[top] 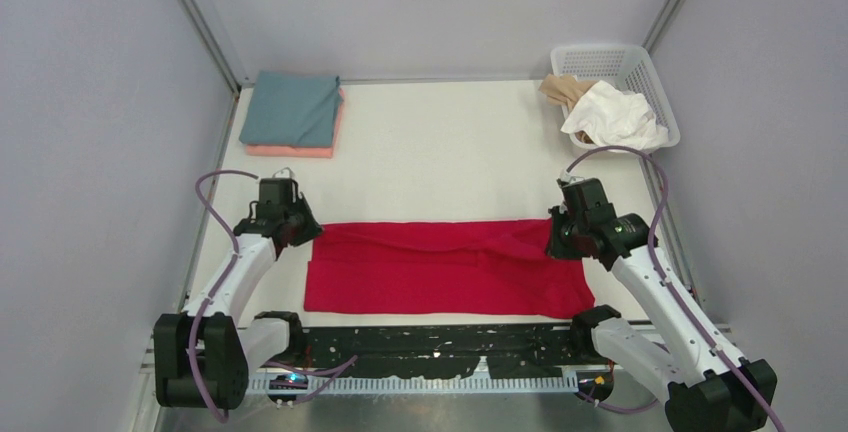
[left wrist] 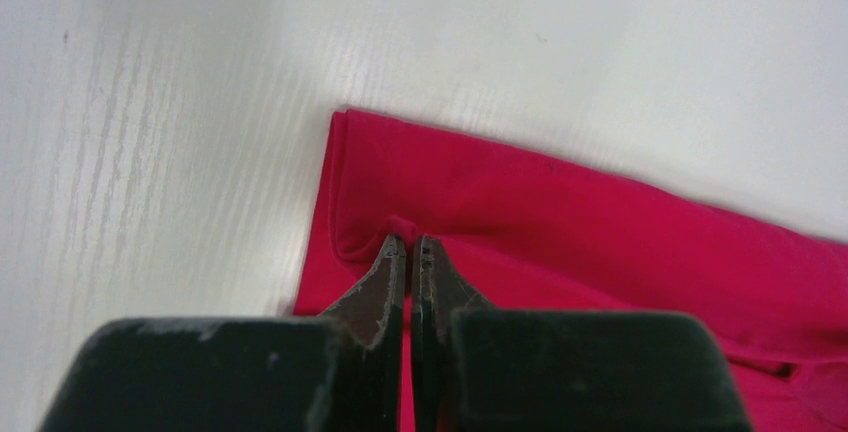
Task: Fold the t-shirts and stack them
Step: Fold the other side of the tshirt into a rectangle, then rotate the tshirt 90 degrees
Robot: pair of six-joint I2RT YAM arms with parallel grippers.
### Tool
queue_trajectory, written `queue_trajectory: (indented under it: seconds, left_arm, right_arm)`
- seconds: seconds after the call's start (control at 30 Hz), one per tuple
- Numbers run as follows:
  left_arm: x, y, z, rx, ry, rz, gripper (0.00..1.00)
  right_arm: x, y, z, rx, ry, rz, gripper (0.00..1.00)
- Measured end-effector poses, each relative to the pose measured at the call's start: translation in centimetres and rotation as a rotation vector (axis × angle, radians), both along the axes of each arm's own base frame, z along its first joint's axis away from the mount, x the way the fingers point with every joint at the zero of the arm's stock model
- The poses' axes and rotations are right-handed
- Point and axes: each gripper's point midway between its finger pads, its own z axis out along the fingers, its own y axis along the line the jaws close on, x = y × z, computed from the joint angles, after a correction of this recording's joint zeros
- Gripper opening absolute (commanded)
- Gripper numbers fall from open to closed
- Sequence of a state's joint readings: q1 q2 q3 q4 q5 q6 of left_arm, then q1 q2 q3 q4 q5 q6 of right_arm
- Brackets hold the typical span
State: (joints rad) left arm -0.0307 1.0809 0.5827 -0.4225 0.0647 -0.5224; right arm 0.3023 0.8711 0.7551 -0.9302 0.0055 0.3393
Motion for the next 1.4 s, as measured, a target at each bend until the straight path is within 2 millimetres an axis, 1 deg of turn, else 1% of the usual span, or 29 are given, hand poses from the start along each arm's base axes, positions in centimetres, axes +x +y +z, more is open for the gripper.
queue_trajectory:
  seconds: [0.03, 0.07, 0.1, 0.13, 0.17, 0.2, 0.23, 0.27, 0.33, 0.37, 0.43, 0.5, 0.57, 0.63, 0.7, 0.77, 0.83, 0.93, 0.97, 1.1, 1.2, 1.23, 1.33, 1.4]
  left_arm:
    - [-0.1, 0.2, -0.1, 0.008, 0.008, 0.012, 0.47]
    - [-0.3, 0.5, -0.3, 0.017, 0.018, 0.028, 0.74]
    - [-0.6, 0.9, -0.4, 0.031, 0.030, 0.049, 0.93]
    - [-1.1, 1.3, -0.5, 0.047, 0.049, 0.079, 0.99]
    - [-1.6, 1.8, -0.5, 0.056, 0.064, 0.118, 0.99]
    - [-2.3, 2.5, -0.4, 0.078, 0.082, 0.166, 1.00]
    - [-3.0, 3.2, -0.1, 0.098, 0.093, 0.213, 1.00]
    - [-3.6, 3.7, 0.4, 0.113, 0.097, 0.252, 1.00]
    - [-4.0, 4.2, 1.8, 0.118, 0.072, 0.303, 1.00]
    - [-3.8, 4.2, 2.6, 0.108, 0.047, 0.317, 0.99]
    - [-3.2, 3.8, 4.1, 0.074, -0.003, 0.315, 0.99]
    - [-2.2, 2.4, 5.3, 0.015, -0.048, 0.270, 1.00]
    - [-1.2, 0.5, 6.0, -0.042, -0.075, 0.198, 1.00]
    - [-0.2, -2.4, 6.0, -0.088, -0.068, 0.088, 1.00]
    - [0.4, -5.4, 5.3, -0.124, -0.027, -0.017, 1.00]
    - [0.7, -7.7, 4.0, -0.149, 0.030, -0.098, 0.99]
    - [0.4, -8.8, 2.6, -0.156, 0.083, -0.142, 1.00]
    - [-0.1, -9.4, 1.3, -0.164, 0.132, -0.169, 1.00]
    - [-0.2, -9.4, 1.1, -0.166, 0.137, -0.173, 1.00]
    - [-0.8, -9.8, -0.3, -0.185, 0.166, -0.184, 1.00]
    - [-1.8, -10.0, -2.1, -0.187, 0.216, -0.181, 1.00]
    - [-2.2, -10.0, -2.6, -0.188, 0.232, -0.174, 0.99]
    - [-2.2, -10.3, -2.5, -0.202, 0.217, -0.161, 0.99]
    - [-2.2, -10.4, -2.4, -0.214, 0.208, -0.143, 0.99]
  right_arm:
    - [-0.7, 0.3, -0.5, 0.017, 0.031, 0.001, 0.32]
    - [-1.3, 0.5, -0.8, 0.029, 0.059, -0.004, 0.43]
    - [-2.2, 0.6, -1.4, 0.036, 0.105, -0.005, 0.46]
    - [-3.2, 0.6, -1.9, 0.036, 0.149, -0.014, 0.51]
    - [-3.9, 0.5, -2.2, 0.031, 0.186, -0.019, 0.70]
    - [-5.0, 0.3, -2.5, 0.026, 0.234, -0.026, 0.76]
    - [-5.5, 0.3, -2.5, 0.026, 0.259, -0.037, 0.82]
    - [-6.0, 0.2, -2.6, 0.022, 0.278, -0.034, 0.84]
    - [-6.4, 0.1, -2.2, 0.020, 0.293, -0.035, 0.91]
    - [-6.2, 0.2, -1.9, 0.023, 0.283, -0.035, 0.99]
    - [-5.5, 0.5, -1.2, 0.034, 0.252, -0.032, 0.96]
    - [-4.6, 0.9, -0.8, 0.055, 0.226, -0.042, 0.95]
    - [-3.9, 1.6, -0.8, 0.092, 0.217, -0.058, 0.95]
    - [-2.9, 2.5, -1.8, 0.137, 0.208, -0.087, 0.95]
    - [-2.7, 2.9, -3.4, 0.155, 0.228, -0.127, 0.95]
    - [-2.7, 2.9, -5.2, 0.154, 0.264, -0.169, 0.95]
    - [-2.8, 2.9, -6.8, 0.152, 0.289, -0.213, 0.95]
    - [-2.3, 2.8, -8.6, 0.162, 0.299, -0.276, 0.95]
    - [-2.1, 2.8, -8.6, 0.170, 0.300, -0.298, 0.95]
    - [0.1, 3.2, -8.7, 0.218, 0.261, -0.362, 0.95]
    - [2.7, 3.6, -8.6, 0.232, 0.228, -0.359, 0.95]
    - [3.8, 3.8, -8.5, 0.232, 0.215, -0.349, 0.95]
    - [8.2, 4.6, -7.9, 0.236, 0.140, -0.309, 0.95]
    - [11.5, 5.0, -7.7, 0.236, 0.073, -0.278, 0.95]
